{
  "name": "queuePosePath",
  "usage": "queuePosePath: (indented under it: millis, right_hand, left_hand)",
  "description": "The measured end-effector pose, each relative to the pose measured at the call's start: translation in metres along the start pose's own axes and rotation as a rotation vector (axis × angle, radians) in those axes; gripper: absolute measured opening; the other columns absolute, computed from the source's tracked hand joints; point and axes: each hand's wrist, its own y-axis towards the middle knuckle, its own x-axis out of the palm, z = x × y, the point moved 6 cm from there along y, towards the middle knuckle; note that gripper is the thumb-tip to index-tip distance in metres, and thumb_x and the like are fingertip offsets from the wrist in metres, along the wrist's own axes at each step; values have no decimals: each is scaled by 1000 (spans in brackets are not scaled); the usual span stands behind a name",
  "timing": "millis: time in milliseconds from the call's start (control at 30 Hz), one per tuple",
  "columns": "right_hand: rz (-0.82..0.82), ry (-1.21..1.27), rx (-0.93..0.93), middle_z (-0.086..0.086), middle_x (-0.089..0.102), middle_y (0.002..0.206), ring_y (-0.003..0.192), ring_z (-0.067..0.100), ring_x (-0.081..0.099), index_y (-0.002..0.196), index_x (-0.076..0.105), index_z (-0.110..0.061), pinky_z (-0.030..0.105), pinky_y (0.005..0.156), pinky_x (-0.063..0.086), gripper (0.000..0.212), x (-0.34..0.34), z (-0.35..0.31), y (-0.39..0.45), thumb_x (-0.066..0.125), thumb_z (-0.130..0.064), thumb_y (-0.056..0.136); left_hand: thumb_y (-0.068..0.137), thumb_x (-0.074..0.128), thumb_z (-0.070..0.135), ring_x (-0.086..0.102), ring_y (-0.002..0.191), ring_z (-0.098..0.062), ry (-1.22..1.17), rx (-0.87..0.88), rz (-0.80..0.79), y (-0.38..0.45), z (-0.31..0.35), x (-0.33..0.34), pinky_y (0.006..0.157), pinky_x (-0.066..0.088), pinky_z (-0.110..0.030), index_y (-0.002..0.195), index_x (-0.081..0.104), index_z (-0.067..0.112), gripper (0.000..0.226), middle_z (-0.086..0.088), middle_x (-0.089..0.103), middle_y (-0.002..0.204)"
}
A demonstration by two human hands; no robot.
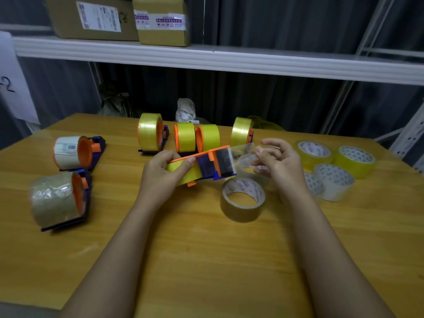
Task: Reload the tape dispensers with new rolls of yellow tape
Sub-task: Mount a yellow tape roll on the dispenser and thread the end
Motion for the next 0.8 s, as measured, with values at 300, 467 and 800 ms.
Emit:
queuePosePath:
  millis: [300,467,800]
  right_hand:
    - [271,170,79,2,64,88,58,2,59,104,58,-16,16,47,42,12,-31,9,6,50,-10,98]
    - [177,-120,-148,-5,65,84,67,-2,58,95,65,-25,12,60,49,13,-9,-6,1,58,-14,94]
    - [-40,-36,-52,-3,70,84,77,2,64,92,72,-18,20,72,54,16,27,3,-7,58,-26,94]
  left_hand:
    - [86,66,34,58,69,-6,-101,-82,114,1,-3,-16,61,47,-35,79,60,3,32,-4,60,77]
    - [87,65,34,52,65,-3,-50,-73,134,3,-3,-15,60,44,-31,79,58,0,35,-13,61,80]
    - [88,64,35,58,77,-25,-4,-3,122,1,3,-5,64,49,-48,78,57,5,32,-15,60,82]
